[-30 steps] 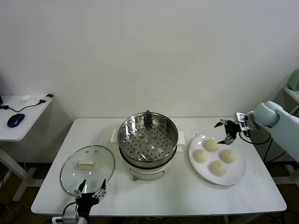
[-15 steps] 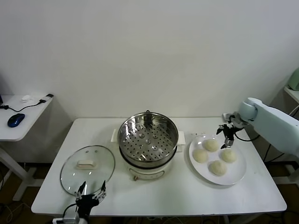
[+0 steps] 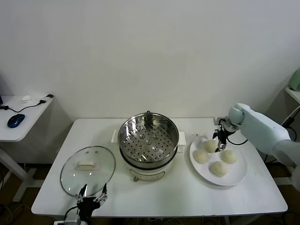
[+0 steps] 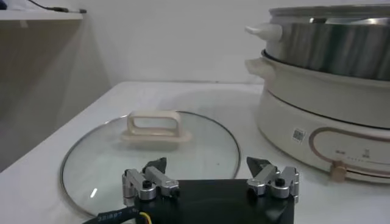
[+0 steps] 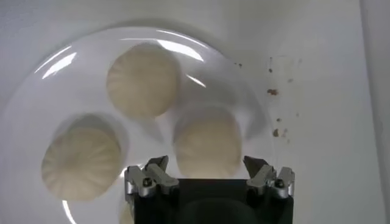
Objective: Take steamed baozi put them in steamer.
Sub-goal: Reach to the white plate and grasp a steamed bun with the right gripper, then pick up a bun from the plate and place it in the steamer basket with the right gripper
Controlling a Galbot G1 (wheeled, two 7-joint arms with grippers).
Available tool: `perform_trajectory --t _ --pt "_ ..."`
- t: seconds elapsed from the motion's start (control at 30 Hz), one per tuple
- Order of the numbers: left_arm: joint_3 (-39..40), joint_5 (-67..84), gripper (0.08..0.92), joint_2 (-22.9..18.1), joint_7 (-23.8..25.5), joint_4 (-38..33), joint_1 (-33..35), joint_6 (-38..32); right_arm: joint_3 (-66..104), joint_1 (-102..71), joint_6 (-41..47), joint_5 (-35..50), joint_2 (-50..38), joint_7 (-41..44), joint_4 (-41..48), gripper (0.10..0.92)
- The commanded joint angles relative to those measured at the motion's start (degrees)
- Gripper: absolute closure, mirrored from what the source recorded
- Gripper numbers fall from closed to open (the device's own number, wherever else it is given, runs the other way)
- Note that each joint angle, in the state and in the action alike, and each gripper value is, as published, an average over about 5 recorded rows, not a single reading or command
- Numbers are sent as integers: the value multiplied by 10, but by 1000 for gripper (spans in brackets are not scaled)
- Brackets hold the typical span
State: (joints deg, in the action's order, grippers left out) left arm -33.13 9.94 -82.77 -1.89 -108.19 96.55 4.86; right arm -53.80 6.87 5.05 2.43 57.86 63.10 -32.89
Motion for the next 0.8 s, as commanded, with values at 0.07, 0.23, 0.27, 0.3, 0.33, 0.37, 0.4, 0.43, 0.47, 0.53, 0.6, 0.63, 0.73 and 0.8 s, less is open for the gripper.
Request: perform_trajectory --t 0.07,0.23,0.27,0.3,0.33,0.37,0.4,0.43,0.47,0.53,0.6,0.63,0.73,0.8 --pt "0 0 177 0 -1 1 0 -1 12 -10 2 -21 26 -4 38 308" --pt "0 -1 177 1 -2 -1 1 -1 16 -10 1 -22 25 -3 30 383" --pt "0 -1 177 1 -2 -1 2 -1 15 -10 1 -20 23 -1 26 390" --pt "0 -1 177 1 -2 -2 3 -1 13 -8 1 -19 19 0 19 395" --pt "0 -1 177 1 -3 -3 4 -1 10 -4 2 -15 14 3 11 400" --pt "0 -1 177 1 -3 -5 5 -1 6 1 2 -11 9 5 2 403" --pt "1 -1 177 1 -3 -7 7 -1 -2 12 3 0 1 7 -12 404" --pt "1 -1 177 1 -3 -9 8 -1 -15 30 4 13 -8 10 -31 405" --pt "1 -1 177 0 -3 -11 10 -1 -29 51 5 28 -17 12 -49 404" --pt "2 -2 177 -1 -4 -16 12 0 -80 113 4 71 -36 18 -99 404" --pt "4 -3 177 -1 -5 -20 13 0 -143 191 -4 122 -46 26 -145 403" --pt "5 -5 177 -2 -5 -22 13 0 -178 235 -12 147 -46 31 -166 403" --pt "8 -8 177 -3 -5 -28 14 2 -253 355 -59 209 -23 47 -211 399" --pt "10 -8 177 -2 -5 -32 14 3 -280 417 -104 229 6 61 -239 398"
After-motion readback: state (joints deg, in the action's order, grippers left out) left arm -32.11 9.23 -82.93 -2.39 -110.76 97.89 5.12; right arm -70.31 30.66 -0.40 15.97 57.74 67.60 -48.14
